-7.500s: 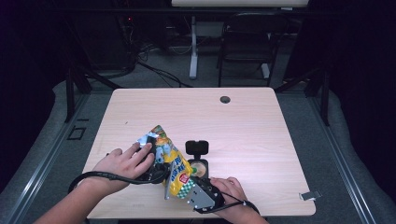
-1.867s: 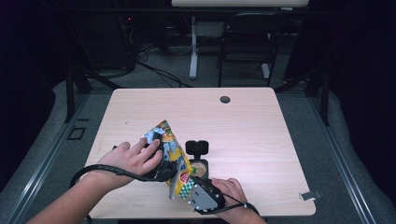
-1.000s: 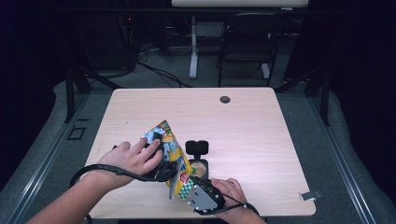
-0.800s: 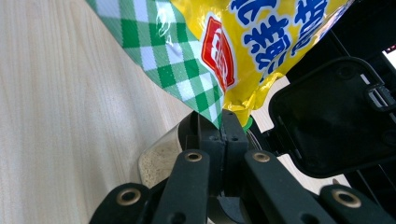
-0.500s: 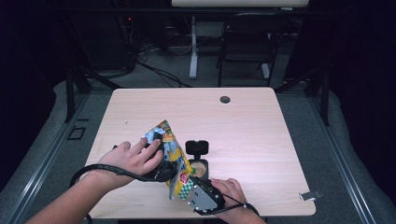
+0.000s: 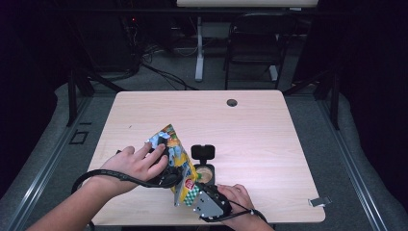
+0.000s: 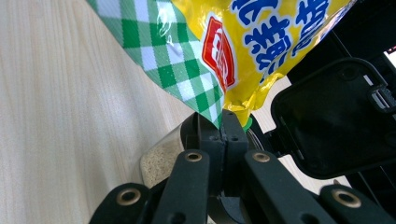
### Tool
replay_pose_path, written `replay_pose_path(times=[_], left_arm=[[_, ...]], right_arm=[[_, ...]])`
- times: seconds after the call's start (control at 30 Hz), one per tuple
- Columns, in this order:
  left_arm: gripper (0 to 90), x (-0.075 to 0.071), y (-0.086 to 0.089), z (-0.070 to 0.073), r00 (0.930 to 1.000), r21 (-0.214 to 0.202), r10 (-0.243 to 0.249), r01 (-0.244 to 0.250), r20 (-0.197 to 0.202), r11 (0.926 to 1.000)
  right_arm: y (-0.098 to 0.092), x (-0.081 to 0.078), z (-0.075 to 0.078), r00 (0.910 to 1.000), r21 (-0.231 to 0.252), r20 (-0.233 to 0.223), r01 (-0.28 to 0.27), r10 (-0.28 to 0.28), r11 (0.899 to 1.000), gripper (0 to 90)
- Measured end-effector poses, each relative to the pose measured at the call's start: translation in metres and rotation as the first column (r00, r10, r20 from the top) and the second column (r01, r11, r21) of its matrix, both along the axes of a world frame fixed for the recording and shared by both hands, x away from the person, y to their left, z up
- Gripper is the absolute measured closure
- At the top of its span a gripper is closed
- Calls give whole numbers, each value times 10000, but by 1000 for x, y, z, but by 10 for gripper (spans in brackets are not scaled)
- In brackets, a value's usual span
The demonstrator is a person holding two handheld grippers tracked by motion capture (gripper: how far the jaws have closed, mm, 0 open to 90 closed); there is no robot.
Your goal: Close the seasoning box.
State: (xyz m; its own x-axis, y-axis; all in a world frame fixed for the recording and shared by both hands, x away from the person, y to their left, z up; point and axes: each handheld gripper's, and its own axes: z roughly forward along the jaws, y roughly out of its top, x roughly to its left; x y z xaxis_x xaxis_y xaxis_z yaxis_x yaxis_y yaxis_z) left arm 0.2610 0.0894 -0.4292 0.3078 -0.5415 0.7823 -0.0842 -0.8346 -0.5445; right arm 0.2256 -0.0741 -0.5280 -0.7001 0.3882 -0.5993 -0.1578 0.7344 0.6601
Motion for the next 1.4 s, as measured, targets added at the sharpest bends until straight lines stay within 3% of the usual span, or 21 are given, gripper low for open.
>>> replay_pose_path(times=[0.7, 1.4], left_arm=[[742, 1, 13, -9, 9992, -720, 310, -329, -267, 9969], [766, 3, 27, -22, 9943, -1712, 760, -879, -748, 9813]], right_arm=[[1, 0, 0, 10000, -50, 39, 12, -12, 10000, 900], [0, 0, 1, 9999, -199, 100, 118, -116, 9997, 900]])
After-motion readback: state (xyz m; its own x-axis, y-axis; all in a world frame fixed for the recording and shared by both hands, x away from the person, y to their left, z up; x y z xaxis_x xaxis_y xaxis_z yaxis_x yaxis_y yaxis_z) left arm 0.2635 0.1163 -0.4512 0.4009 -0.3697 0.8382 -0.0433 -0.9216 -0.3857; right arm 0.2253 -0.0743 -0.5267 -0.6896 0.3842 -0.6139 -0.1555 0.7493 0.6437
